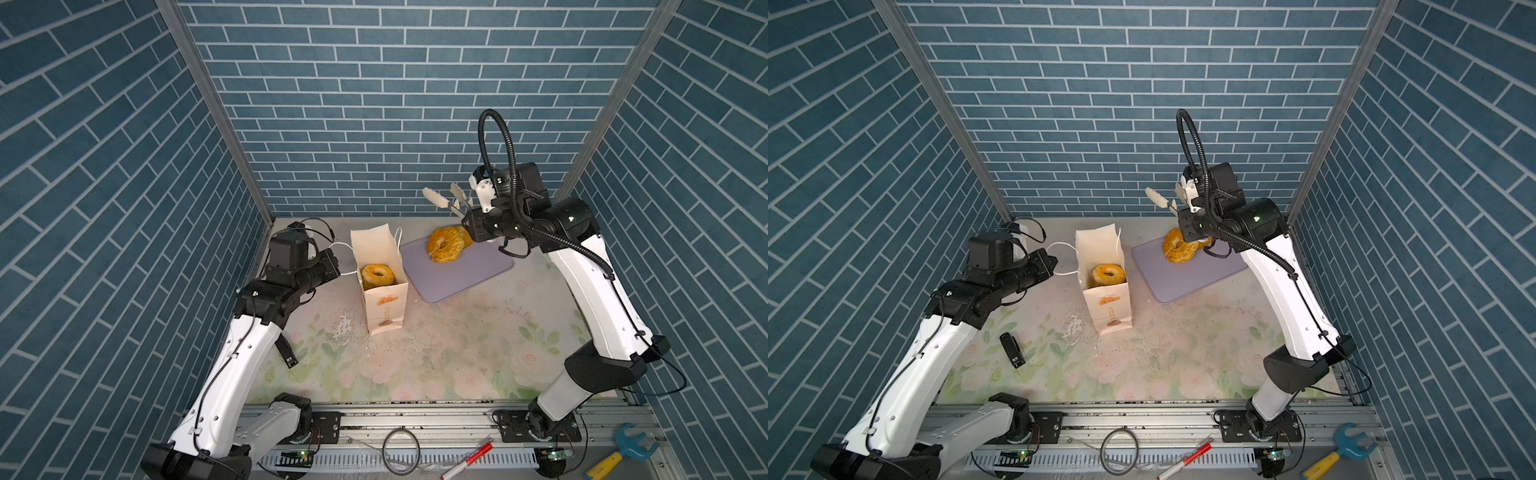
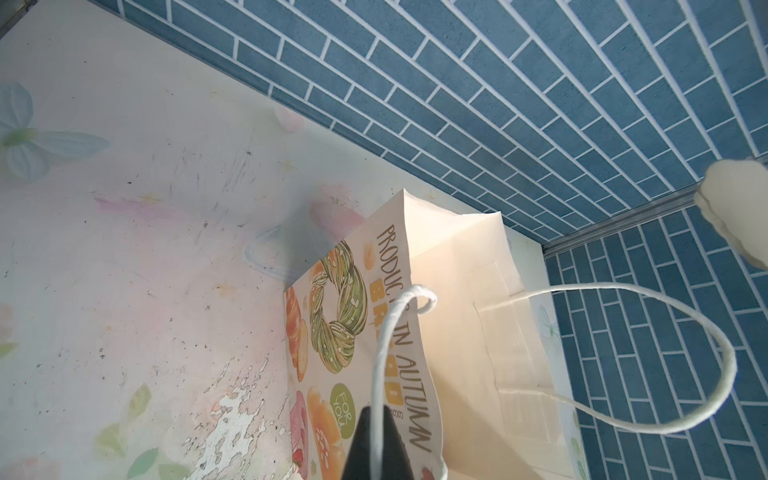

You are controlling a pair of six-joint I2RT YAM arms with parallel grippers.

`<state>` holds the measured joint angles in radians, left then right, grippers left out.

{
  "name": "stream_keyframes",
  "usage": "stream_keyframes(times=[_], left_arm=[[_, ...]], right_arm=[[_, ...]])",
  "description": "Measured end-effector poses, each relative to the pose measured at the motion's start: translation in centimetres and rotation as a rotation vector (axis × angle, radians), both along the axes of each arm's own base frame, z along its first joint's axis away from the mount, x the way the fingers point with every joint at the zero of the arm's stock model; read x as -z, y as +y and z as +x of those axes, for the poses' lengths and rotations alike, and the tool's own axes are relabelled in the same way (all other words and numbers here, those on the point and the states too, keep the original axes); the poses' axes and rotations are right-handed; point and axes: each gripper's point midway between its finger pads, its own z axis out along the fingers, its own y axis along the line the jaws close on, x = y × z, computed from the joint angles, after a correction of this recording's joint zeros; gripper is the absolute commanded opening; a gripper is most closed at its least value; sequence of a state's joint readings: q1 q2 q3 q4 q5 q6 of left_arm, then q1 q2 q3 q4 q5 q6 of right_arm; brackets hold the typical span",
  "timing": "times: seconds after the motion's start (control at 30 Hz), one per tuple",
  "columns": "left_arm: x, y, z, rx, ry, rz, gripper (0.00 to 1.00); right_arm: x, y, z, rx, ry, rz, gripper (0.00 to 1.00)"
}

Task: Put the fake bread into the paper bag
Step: 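Move the tongs back to the tray and pinch the ring donut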

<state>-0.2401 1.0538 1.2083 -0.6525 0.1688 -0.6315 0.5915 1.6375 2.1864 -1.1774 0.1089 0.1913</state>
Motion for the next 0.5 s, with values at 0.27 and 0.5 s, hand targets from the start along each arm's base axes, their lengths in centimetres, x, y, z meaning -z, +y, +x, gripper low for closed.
stream_keyframes(times=[0.27, 0.5], left_arm=[[-0.1, 0.0, 0.1, 0.000, -0.001, 0.001, 0.00], [0.2, 0.1, 0.3, -0.006, 0.008, 0.009, 0.00]], right_arm=[[10.0, -5.4, 2.6, 0.204, 0.241, -0.014, 0.43], [16.4, -6.0, 4.7, 0.268, 0.371, -0.012, 0.44]])
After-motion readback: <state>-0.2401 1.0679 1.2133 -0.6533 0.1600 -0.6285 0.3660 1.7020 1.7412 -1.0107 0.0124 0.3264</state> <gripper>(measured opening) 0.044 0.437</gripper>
